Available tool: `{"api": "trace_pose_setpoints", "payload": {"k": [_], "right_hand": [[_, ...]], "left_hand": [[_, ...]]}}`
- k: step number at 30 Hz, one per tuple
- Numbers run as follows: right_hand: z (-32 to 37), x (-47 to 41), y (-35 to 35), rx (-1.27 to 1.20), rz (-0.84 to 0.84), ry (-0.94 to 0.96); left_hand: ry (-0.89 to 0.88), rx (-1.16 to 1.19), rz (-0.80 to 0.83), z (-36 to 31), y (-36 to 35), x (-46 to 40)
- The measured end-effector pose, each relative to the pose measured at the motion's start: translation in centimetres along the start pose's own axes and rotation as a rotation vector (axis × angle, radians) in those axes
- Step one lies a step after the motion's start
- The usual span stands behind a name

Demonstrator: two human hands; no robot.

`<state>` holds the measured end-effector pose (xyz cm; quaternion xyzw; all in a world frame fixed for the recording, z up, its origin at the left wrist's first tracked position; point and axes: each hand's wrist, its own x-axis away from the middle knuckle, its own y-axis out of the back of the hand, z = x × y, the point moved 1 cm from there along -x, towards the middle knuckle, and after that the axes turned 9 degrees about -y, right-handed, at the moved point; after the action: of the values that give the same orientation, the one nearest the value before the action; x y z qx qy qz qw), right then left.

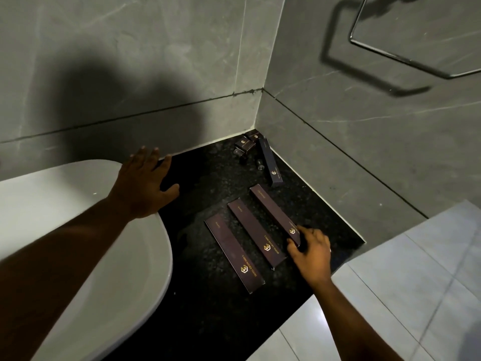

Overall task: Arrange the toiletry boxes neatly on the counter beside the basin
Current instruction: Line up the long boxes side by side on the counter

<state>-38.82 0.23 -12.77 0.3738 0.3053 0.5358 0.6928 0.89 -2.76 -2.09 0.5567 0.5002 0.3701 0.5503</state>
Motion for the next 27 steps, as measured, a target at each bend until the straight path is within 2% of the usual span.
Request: {"api": "trace_pose_setpoints", "payload": {"k": [11, 13, 17, 19, 22, 27], "right_hand": [[0.4, 0.1, 0.1, 0.017, 0.03, -0.055], [0.4, 0.1, 0.3, -0.058, 0.001, -0.085], [1.3, -1.6, 1.4, -0.374, -0.112, -0.224], [2.3, -4.0, 1.8, -0.429, -0.125, -0.274], [5.1, -8.1, 1.7, -0.301, -0.05, -0.194], [8.5, -13.9, -1.0, 0.092, 0.128, -0.031]], "left_hand": [[-0.024, -0.014, 0.032, -0.1, 0.1, 0.1], [-0.033, -0.019, 0.041, -0.1, 0.1, 0.1], [-0.026, -0.029, 0.05, 0.0, 0.0, 0.0], [-0.031, -0.04, 0.06, 0.0, 0.0, -0.2], [-0.006, -0.066, 0.08, 0.3, -0.3, -0.6], [0.005, -0.076, 0.071, 0.5, -0.5, -0.6]]}}
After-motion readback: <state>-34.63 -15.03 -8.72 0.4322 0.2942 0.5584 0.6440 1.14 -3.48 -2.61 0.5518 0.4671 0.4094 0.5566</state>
